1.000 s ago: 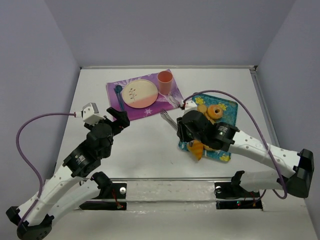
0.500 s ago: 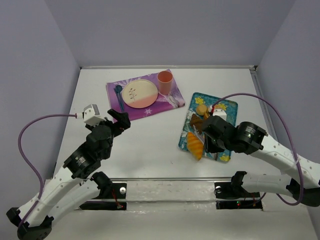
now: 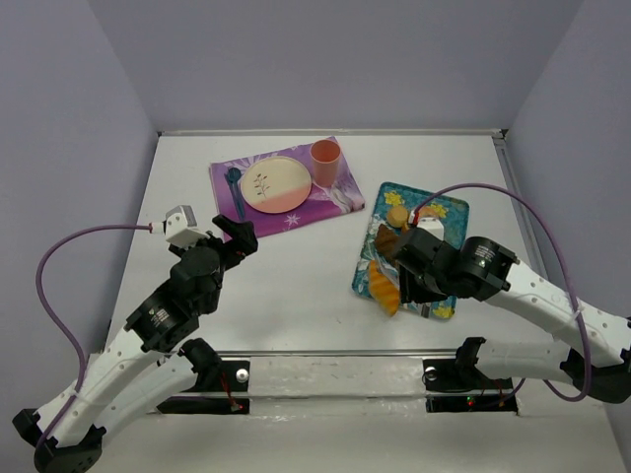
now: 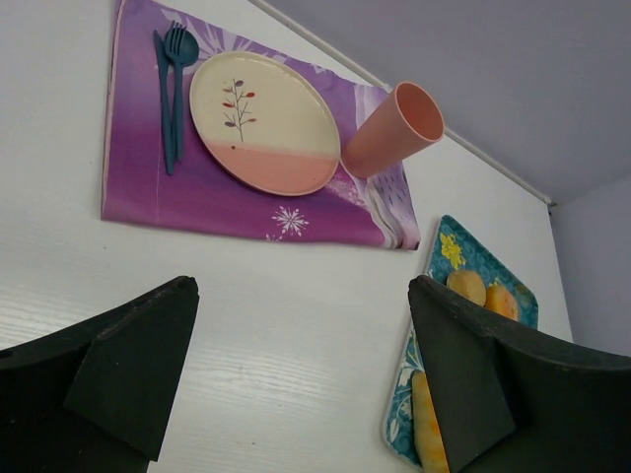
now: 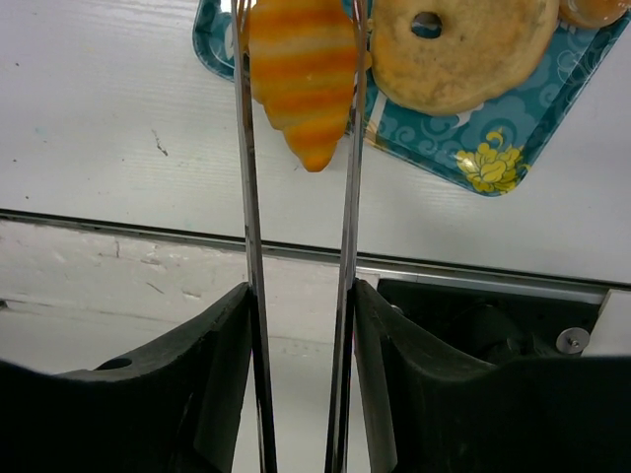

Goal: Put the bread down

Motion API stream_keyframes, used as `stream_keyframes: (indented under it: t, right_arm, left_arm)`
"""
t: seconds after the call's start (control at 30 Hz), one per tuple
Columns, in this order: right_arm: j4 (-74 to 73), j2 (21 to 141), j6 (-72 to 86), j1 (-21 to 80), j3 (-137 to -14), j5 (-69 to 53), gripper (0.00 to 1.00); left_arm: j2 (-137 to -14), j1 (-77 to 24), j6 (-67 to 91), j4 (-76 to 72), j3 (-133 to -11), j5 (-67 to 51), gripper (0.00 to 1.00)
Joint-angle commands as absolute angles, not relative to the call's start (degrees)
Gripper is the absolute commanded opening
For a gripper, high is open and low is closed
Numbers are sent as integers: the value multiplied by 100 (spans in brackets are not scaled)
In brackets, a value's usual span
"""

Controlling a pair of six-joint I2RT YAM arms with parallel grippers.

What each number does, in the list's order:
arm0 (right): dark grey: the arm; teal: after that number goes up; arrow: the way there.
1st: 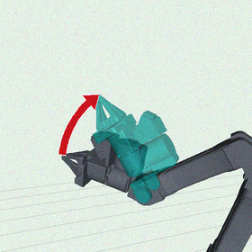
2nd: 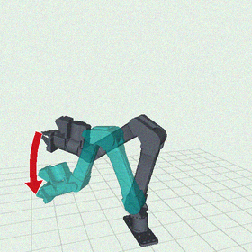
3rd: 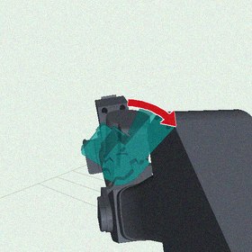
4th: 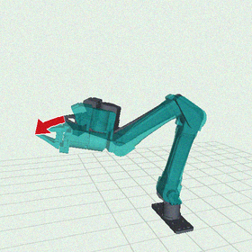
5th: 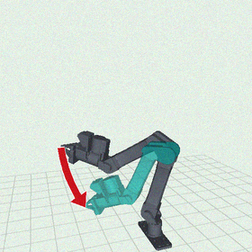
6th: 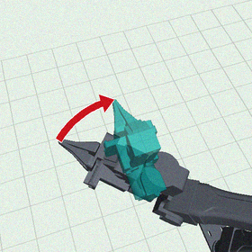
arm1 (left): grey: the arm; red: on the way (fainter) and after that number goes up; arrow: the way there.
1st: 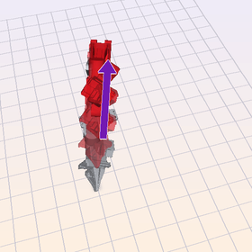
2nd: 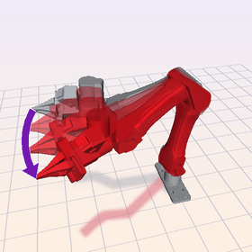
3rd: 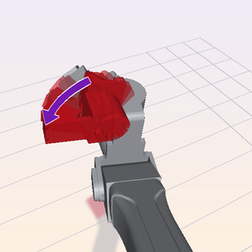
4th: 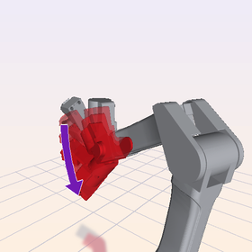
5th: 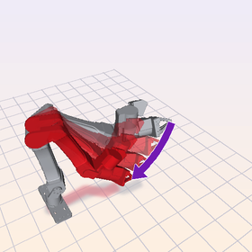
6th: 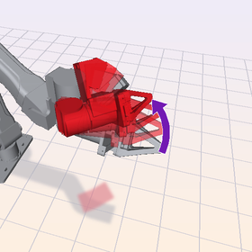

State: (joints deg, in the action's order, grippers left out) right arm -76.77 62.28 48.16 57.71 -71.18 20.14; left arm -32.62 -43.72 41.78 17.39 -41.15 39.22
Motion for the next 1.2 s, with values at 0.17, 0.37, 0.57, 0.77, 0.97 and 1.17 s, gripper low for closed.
stream_keyframes:
  t: [0.17,0.37,0.57,0.77,0.97,1.17]
  right_arm:
    - [-8235,6240,4614,5757,-7418,1855,52]
    - [-8464,6267,4588,5757,-7488,1592,53]
    - [-8517,6442,4596,5757,-7321,1459,56]
    - [-8525,6680,4614,5757,-7269,1687,57]
    - [-8525,6820,4527,5757,-7128,1776,57]
    - [-8525,6970,4395,5757,-6996,1741,56]
  left_arm:
    - [-3340,-4368,4113,1494,-4078,4043,99]
    - [-3349,-4359,4113,1477,-4052,4043,99]
    - [-3401,-4359,4104,1476,-4060,4043,99]
    - [-3410,-4359,4113,1494,-4060,4060,99]
    - [-3445,-4359,4113,1485,-4052,4061,99]
    - [-3533,-4359,4105,1459,-4061,4096,99]
